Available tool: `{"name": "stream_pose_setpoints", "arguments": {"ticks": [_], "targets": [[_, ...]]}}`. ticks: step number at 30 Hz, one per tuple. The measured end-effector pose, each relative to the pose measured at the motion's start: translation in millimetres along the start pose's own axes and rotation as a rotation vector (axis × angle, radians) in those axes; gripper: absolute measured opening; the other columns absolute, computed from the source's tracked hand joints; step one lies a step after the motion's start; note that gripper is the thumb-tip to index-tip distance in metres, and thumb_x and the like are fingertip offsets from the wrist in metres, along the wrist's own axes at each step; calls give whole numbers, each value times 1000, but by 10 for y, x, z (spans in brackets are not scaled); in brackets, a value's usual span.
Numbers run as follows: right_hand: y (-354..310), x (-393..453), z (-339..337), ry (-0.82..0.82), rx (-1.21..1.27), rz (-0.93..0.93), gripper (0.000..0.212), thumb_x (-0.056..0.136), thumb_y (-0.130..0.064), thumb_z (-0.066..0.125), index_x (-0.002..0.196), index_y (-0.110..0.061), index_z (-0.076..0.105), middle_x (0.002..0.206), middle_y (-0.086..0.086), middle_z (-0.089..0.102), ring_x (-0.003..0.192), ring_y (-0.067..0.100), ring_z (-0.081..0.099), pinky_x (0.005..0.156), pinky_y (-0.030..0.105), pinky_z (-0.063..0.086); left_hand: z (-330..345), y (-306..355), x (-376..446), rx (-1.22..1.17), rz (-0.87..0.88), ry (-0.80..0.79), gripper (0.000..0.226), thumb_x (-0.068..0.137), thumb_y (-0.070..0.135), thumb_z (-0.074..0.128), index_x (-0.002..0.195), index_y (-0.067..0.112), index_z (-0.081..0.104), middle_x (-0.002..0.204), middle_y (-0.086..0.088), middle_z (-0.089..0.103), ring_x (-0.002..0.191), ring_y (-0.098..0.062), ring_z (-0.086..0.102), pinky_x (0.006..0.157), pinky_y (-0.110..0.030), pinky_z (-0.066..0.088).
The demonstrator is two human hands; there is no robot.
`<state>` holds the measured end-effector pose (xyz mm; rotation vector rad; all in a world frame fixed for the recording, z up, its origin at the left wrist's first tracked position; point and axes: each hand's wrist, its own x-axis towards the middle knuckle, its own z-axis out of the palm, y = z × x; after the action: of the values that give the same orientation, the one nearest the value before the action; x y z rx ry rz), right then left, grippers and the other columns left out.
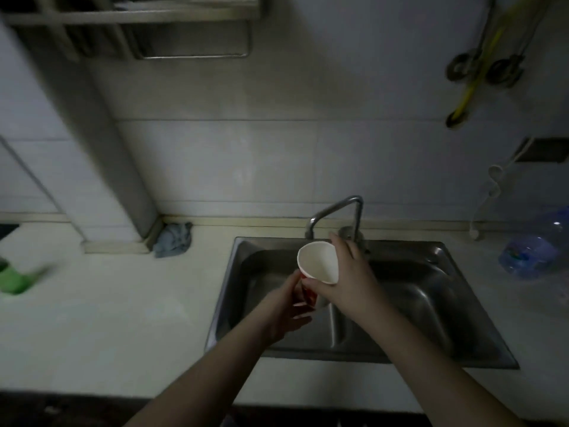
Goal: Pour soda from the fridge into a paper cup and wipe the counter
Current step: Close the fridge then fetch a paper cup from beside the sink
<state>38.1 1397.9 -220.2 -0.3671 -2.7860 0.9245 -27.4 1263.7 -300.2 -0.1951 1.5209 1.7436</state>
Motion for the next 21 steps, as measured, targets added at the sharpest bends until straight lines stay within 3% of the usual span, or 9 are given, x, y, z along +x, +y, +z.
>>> {"name": "stream_pose_setpoints", "arguments": {"ticks": [2, 7, 12, 21], "targets": [[-317, -92, 210, -20, -4, -42, 102, 69, -55, 75, 148, -32, 16, 149, -3, 27, 133, 22, 32, 104, 41, 38, -357, -20, -244, -9, 13, 35, 74, 74, 68, 67, 117, 7, 65, 101, -12, 72, 100, -28, 67, 84, -39, 57], [-1123, -304, 737, -65, 17, -157, 100, 70, -53, 76, 148, -31, 18, 147, -4, 30, 132, 19, 33, 102, 36, 37, -1234, -45, -808, -43, 43, 130, 60, 80, 67, 62, 97, 9, 68, 81, -6, 66, 86, -23, 68, 76, -35, 55], [-1825, -465, 1266, -133, 32, -220, 101, 70, -55, 74, 148, -36, 12, 150, -5, 23, 135, 20, 29, 103, 40, 41, -2043, -105, -1291, -121, 65, 213, 64, 85, 61, 60, 117, 6, 63, 106, -13, 72, 98, -24, 70, 82, -36, 57], [-2678, -615, 1929, -249, 28, -403, 98, 73, -58, 70, 149, -31, 14, 144, -4, 31, 131, 17, 32, 105, 37, 37, -3007, -236, -1847, -239, 119, 349, 61, 86, 61, 57, 115, 8, 64, 96, -8, 75, 96, -21, 71, 79, -34, 55]]}}
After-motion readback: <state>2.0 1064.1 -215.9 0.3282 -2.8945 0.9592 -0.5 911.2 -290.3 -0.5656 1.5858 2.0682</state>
